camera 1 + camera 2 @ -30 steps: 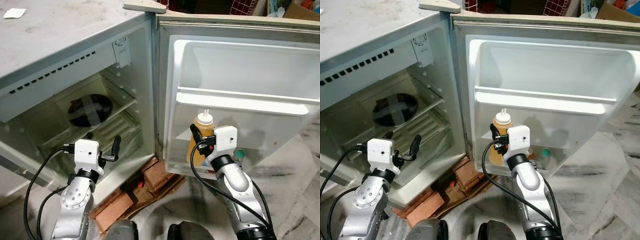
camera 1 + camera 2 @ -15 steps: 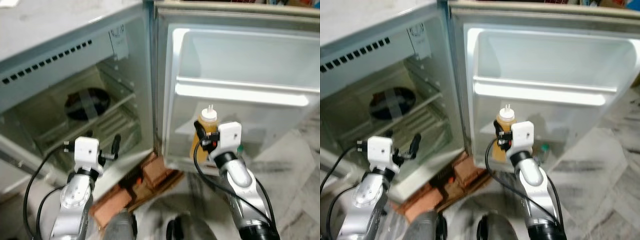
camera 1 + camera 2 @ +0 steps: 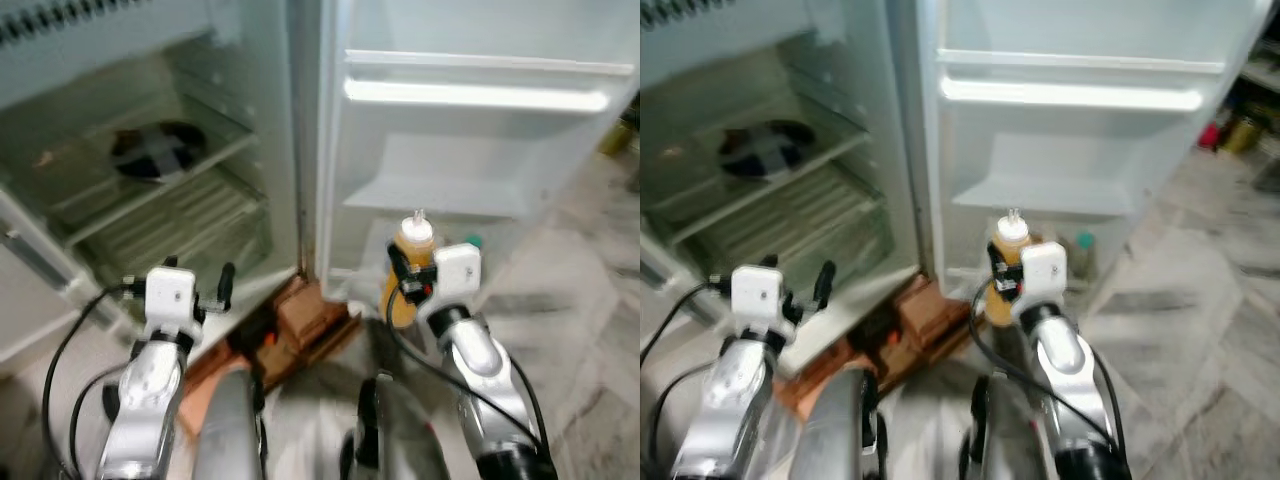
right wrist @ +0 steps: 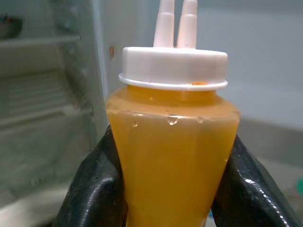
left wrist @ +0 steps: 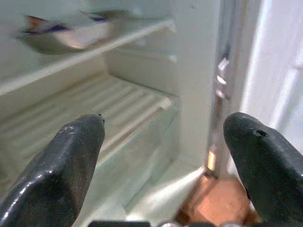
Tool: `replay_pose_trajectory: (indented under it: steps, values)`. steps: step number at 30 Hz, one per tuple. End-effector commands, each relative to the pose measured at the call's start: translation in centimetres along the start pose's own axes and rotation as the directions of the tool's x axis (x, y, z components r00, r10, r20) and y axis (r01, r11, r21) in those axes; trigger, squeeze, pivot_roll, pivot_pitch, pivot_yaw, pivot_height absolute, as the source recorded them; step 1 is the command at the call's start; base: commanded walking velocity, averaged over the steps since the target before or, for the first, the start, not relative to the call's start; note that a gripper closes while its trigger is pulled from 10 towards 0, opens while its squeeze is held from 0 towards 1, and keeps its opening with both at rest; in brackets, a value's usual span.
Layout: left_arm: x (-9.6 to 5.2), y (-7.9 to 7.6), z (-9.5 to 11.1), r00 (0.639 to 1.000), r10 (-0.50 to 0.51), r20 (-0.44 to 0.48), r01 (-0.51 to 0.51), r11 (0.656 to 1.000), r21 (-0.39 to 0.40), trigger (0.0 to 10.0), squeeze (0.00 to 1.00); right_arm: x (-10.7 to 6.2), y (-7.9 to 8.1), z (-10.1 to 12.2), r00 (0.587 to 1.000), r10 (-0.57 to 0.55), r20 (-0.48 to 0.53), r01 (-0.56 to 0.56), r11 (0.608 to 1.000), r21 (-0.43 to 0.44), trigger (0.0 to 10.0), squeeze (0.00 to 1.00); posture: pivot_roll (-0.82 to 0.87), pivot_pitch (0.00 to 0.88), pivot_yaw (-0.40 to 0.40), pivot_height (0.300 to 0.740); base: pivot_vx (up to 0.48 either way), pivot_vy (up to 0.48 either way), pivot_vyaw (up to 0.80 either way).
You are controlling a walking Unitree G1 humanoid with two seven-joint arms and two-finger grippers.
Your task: Restocking fridge
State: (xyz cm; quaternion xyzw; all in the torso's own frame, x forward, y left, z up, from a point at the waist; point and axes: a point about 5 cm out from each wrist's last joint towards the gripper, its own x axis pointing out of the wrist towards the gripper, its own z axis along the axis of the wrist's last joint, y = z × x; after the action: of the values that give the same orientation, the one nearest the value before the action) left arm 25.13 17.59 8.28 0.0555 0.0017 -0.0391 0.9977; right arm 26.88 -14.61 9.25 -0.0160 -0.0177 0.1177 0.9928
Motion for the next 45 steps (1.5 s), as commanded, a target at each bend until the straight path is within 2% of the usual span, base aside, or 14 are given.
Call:
replay_pose_trajectory:
  steps: [1,14,35,45]
  values:
    - [-0.67,0.0,-1.25,0.998,0.005,-0.061,-0.005,1.0,-0.004,10.0,0.0,0.4,0.17,0.46,1.0,0.007,0.022,-0.007,1.0,-0.008,10.0,0.0,0.06,0.12,-0.003,0.617,0.0,0.0,0.0]
    - [0.0,-0.49,-0.87,0.999,-0.037,-0.039,0.036,0.999,-0.019,10.0,0.0,0.6,0.12,0.63,0.999,-0.012,0.042,0.014,0.999,-0.041,10.0,0.0,0.05,0.123,0.001,0.617,0.0,0.0,0.0]
    - [0.13,-0.69,-0.79,0.998,-0.058,-0.033,0.057,0.998,-0.029,10.0,0.0,0.67,0.0,0.62,0.998,-0.027,0.05,0.03,0.998,-0.06,10.0,0.0,0.05,0.125,0.001,0.617,0.348,0.0,0.0]
    - [0.04,-0.85,-0.77,0.998,-0.058,-0.032,0.057,0.998,-0.04,10.0,0.0,0.64,-0.11,0.55,0.998,-0.03,0.046,0.033,0.997,-0.066,10.0,0.0,0.05,0.13,-0.002,0.617,0.0,0.0,0.0]
